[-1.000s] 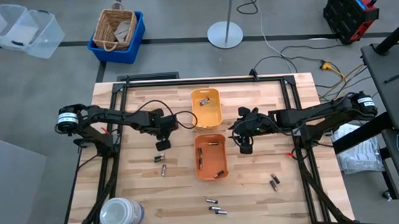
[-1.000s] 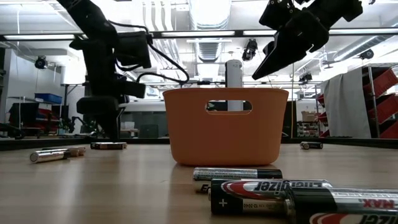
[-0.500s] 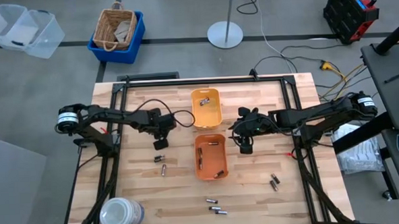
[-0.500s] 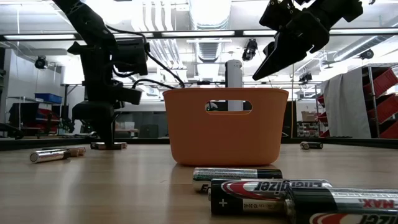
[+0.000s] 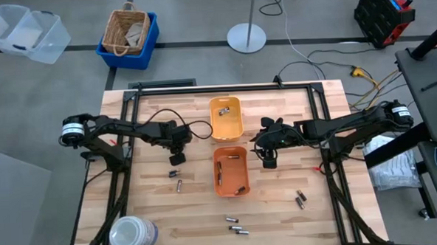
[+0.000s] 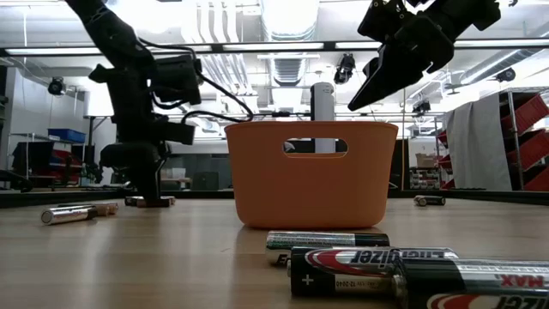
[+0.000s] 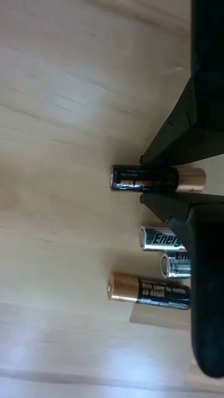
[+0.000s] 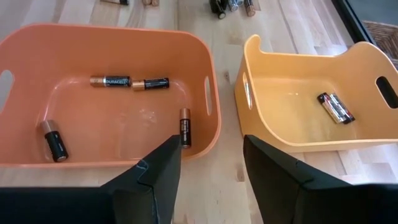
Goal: Sort batteries
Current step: Put the black battery into the orange bin, then put the silver battery into the yellow bin
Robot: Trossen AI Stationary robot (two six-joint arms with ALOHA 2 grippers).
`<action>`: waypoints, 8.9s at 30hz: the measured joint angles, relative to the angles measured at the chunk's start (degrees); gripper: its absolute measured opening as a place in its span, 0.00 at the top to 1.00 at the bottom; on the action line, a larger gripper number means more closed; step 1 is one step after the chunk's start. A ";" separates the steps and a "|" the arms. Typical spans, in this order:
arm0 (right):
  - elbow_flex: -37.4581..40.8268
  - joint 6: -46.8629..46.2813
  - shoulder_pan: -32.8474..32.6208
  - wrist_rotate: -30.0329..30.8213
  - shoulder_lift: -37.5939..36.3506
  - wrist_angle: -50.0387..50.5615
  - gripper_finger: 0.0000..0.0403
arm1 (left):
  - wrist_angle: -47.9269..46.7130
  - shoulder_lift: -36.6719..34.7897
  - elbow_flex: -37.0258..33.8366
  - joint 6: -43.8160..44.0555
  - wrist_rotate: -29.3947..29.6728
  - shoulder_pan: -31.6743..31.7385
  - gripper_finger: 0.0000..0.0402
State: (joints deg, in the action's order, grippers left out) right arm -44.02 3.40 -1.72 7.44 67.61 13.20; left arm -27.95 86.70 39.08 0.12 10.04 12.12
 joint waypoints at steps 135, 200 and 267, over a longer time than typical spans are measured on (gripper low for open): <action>-32.58 -3.17 50.53 -4.92 44.85 25.27 0.91 | -0.37 0.41 25.02 -8.59 -1.59 -10.67 1.00; 4.12 1.27 1.70 -22.36 19.31 -35.64 0.71 | -14.85 -7.91 24.97 11.72 1.03 -16.38 1.00; 5.71 -6.39 -11.10 -16.15 -12.35 -4.14 0.67 | -5.62 29.75 52.92 25.92 11.49 -45.41 0.72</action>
State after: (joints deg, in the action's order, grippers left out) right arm -38.30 -2.99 -12.82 -8.71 55.27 9.06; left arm -33.57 116.45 92.00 26.04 21.54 -33.29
